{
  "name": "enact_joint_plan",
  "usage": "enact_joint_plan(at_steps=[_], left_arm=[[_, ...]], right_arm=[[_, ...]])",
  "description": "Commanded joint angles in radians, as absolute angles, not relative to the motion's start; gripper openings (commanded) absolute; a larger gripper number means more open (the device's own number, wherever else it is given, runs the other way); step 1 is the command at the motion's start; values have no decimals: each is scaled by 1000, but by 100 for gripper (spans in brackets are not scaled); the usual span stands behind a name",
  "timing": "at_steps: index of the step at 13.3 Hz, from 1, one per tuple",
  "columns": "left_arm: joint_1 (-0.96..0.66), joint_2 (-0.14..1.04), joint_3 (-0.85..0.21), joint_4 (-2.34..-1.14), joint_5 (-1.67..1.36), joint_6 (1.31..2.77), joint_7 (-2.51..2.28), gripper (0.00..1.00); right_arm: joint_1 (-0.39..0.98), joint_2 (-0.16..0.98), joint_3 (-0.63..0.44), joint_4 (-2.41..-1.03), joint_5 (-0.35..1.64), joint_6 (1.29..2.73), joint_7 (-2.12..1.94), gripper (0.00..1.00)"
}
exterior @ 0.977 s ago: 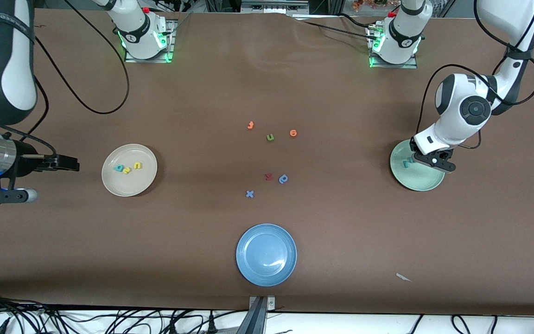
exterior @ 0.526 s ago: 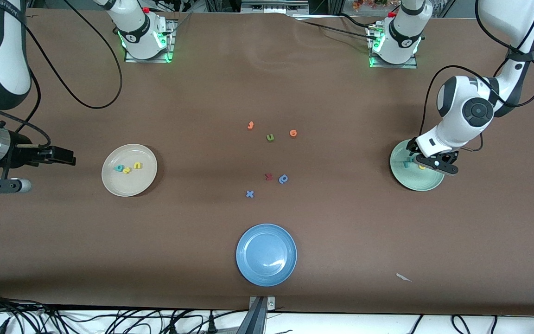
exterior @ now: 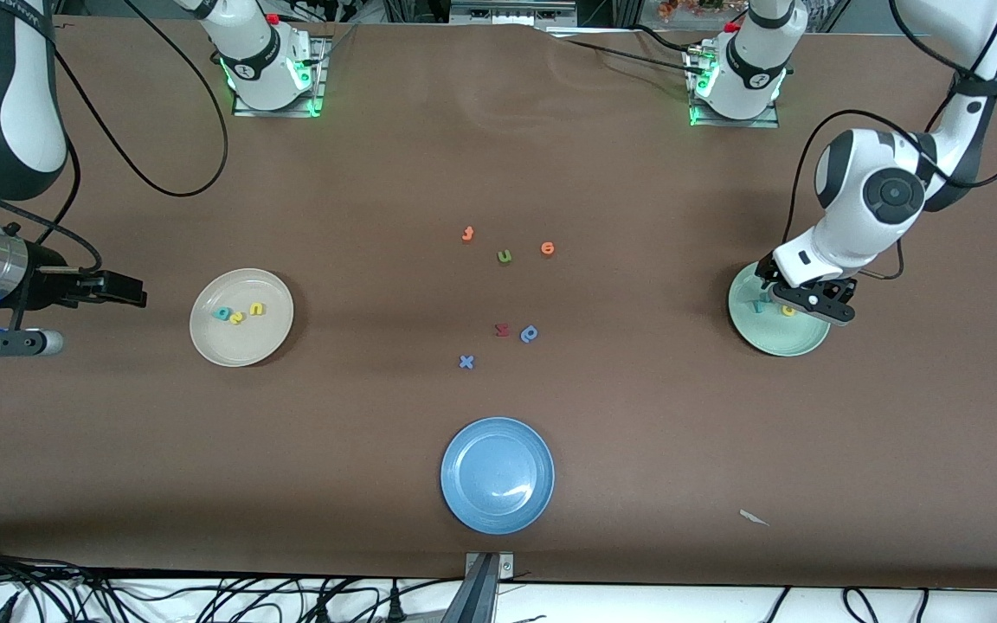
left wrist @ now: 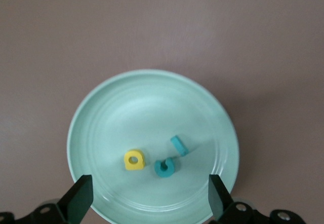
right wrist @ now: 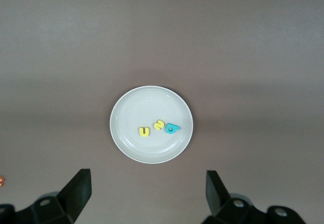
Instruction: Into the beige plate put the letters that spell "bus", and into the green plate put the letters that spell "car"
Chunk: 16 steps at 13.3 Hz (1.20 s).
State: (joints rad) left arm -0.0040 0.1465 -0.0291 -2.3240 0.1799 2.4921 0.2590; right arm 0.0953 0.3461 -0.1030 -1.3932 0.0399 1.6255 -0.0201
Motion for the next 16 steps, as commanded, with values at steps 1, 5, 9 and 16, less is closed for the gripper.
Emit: enact_joint_plan(at_steps=[1, 5, 9, 16], left_arm=[[-2, 23, -34, -2330, 189, 2419, 258, 100], [-12, -43, -6, -2043, 66, 1999, 255, 100], [-32, -40, -2, -1754, 77, 1688, 252, 100], [-25, 8, 35, -1509, 14, 1394, 252, 100]], right_arm=[[89, 316, -95, -1428, 23, 1644, 11, 100], [86, 314, -98, -1402, 15, 1628, 11, 100], [92, 308, -106, -1388, 6, 1628, 20, 100], [124, 310, -100, -1384, -18, 1602, 46, 100]])
